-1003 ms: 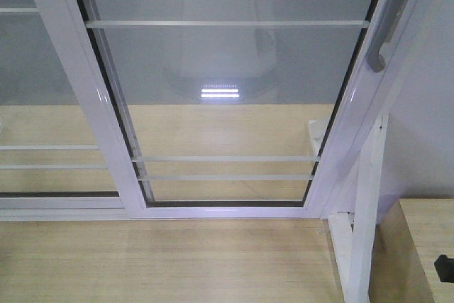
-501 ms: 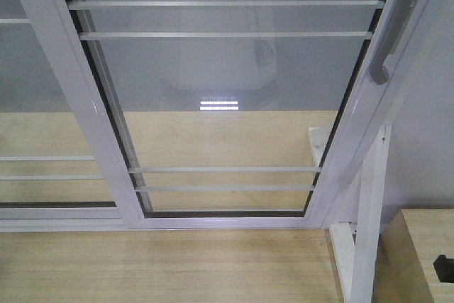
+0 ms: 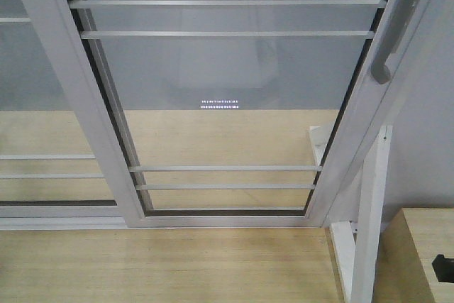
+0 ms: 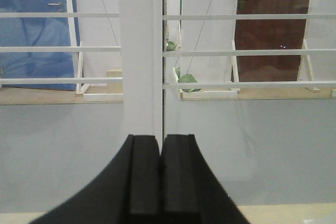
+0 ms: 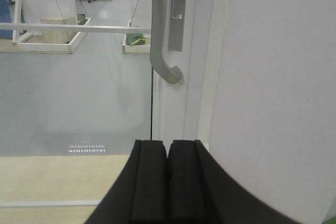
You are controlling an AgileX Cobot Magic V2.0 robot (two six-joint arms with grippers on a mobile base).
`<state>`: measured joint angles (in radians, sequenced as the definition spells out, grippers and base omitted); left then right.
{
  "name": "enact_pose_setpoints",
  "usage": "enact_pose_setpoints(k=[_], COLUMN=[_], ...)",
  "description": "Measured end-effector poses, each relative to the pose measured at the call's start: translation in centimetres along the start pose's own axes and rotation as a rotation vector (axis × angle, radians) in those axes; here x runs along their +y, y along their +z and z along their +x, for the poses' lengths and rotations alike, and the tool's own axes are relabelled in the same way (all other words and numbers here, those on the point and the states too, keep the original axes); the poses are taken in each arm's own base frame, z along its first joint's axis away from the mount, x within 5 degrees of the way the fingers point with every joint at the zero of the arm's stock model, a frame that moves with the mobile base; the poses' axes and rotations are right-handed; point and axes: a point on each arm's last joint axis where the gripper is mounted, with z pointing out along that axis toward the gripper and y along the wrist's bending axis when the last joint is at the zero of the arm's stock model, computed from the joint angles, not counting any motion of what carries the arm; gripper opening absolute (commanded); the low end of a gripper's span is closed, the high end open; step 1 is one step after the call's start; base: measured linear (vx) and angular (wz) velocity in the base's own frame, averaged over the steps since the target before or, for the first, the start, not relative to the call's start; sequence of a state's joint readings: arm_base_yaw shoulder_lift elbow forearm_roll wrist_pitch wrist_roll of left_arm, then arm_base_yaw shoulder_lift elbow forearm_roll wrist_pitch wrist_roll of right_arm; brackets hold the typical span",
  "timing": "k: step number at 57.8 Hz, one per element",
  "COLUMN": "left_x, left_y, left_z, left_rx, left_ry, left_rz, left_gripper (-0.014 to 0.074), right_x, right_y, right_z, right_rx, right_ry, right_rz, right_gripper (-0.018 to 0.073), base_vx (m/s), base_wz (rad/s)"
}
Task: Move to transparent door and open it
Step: 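Move closer, bringing the right gripper in front of the grey handle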
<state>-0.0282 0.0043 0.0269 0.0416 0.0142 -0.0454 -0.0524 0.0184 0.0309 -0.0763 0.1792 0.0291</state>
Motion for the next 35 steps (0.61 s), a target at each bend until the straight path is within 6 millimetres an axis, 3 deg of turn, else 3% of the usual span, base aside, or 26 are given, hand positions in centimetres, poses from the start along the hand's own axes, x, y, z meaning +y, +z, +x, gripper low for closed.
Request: enact_pose_setpoints(k=[35], left_x=[0.00], left_y=[0.00], left_z=[0.00], left_rx=[0.000], left_ry=[0.000], left_rz=[0.000], left_gripper=[-0.0006], right_x=[0.00], right_y=[0.00], right_z=[0.00], right_rx=[0.000], right_ry=[0.000], right_rz=[0.000], right_gripper=[-0.0008], base_vx=[0.00], base_wz=[0.00])
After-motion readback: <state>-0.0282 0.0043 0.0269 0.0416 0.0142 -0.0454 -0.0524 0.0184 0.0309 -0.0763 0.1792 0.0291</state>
